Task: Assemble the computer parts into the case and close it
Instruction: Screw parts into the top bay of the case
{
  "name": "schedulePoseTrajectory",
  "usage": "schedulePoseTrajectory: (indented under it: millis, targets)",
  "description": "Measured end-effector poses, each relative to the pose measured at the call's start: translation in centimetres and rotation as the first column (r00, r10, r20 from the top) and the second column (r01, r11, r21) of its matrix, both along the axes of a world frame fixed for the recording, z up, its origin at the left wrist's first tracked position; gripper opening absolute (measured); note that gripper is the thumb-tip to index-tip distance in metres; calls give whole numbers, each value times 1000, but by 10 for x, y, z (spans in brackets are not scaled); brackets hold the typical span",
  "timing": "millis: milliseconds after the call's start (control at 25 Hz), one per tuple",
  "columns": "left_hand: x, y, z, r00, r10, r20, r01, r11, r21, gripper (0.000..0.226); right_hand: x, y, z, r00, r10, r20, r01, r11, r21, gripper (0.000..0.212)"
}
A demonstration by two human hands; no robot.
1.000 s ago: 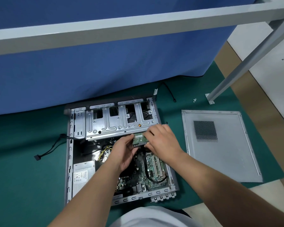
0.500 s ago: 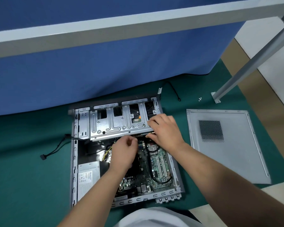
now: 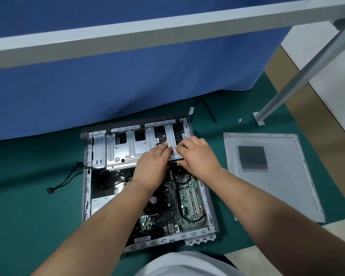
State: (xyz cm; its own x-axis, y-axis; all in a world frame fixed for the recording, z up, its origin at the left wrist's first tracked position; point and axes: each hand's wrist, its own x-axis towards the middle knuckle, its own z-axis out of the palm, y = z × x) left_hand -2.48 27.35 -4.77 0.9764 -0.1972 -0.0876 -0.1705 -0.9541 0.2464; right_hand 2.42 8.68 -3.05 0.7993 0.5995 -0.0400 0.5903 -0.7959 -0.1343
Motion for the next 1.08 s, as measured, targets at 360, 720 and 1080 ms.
schedulePoseTrajectory:
  millis: [360,720,1080]
  targets:
    - [-1,5,2,999,2,-41,-5,996,-84,65,-3,-1,-3,1000,-4,6,4,1000,22,46]
    - [33,10,24,999,39,-12,-39,999,-8,29,8,-39,3,971,67,-228,-10,970,243,53]
    - [136,-67,15,999,39,-21,-40,998,-57,44,91,-161,-40,722,-497,-480,630,760,160,37]
